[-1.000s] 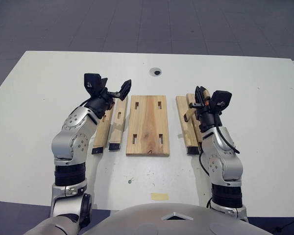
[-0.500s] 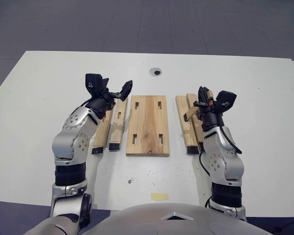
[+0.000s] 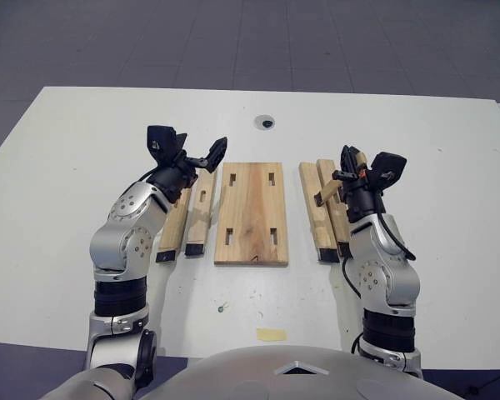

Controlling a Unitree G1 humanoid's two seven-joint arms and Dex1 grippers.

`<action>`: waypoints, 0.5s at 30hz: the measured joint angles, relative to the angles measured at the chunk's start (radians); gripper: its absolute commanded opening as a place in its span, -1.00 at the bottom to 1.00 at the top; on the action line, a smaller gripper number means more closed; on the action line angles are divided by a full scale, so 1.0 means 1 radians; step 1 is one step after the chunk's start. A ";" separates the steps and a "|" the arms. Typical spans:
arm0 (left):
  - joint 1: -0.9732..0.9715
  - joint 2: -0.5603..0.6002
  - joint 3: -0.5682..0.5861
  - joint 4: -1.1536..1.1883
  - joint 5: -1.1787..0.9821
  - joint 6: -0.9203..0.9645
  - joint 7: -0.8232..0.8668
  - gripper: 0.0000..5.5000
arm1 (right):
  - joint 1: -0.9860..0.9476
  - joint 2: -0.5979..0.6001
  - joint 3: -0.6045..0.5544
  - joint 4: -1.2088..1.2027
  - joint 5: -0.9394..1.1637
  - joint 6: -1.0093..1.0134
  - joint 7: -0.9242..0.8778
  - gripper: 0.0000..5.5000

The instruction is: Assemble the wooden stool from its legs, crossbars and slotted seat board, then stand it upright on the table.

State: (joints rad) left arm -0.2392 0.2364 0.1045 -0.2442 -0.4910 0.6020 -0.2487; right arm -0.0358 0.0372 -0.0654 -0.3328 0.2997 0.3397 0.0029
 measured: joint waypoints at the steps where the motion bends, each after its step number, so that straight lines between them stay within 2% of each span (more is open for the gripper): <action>1: 0.000 0.000 -0.001 0.000 0.001 0.000 0.000 0.96 | -0.001 -0.001 0.003 0.000 -0.004 0.000 0.000 -0.85; 15: 0.002 0.000 -0.013 0.000 0.021 -0.001 -0.018 0.96 | -0.011 -0.061 0.068 0.076 -0.085 -0.082 0.065 -0.85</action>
State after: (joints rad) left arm -0.2375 0.2365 0.0917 -0.2441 -0.4705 0.6007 -0.2669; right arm -0.0469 -0.0242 0.0023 -0.2567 0.2142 0.2579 0.0682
